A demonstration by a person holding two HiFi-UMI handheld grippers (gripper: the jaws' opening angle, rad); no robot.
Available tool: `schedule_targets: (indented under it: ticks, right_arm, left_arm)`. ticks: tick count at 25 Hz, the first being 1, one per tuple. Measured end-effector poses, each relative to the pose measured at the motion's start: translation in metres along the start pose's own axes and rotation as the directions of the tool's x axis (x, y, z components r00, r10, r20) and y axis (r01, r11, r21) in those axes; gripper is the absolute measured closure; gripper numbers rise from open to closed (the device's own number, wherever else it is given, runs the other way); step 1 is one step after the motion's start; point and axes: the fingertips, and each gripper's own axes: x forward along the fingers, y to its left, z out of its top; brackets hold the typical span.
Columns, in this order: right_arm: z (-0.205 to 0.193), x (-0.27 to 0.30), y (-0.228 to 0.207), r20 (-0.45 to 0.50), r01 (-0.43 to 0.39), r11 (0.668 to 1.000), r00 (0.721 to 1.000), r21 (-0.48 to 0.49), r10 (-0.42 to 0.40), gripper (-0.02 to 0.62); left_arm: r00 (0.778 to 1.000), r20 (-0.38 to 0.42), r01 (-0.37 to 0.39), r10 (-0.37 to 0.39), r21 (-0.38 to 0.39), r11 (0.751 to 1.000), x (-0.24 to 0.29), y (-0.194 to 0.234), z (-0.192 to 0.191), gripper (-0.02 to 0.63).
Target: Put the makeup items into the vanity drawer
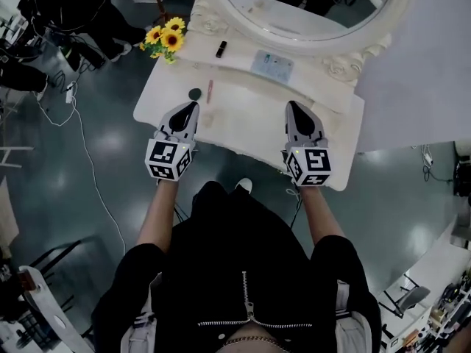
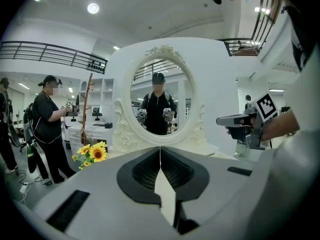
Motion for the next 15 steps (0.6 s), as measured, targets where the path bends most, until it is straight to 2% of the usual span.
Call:
schedule_targets:
  ticks: [9, 15]
  right_arm:
    - [0.011, 0.018, -0.033, 0.020, 0.108, 0.994, 0.994, -0.012, -0.107, 0.589]
    - [0.019, 0.028, -0.041, 0.022, 0.161, 0.987, 0.987, -0.010, -0.160, 0.589]
  left_arm:
    - [0.995, 0.044, 0.085, -0.086, 0.024, 0.996, 0.058, 0.017, 0.024, 0.584]
    - [0.988, 0.040, 0.149, -0.150, 0.028, 0.988, 0.082, 0.028, 0.031, 0.584]
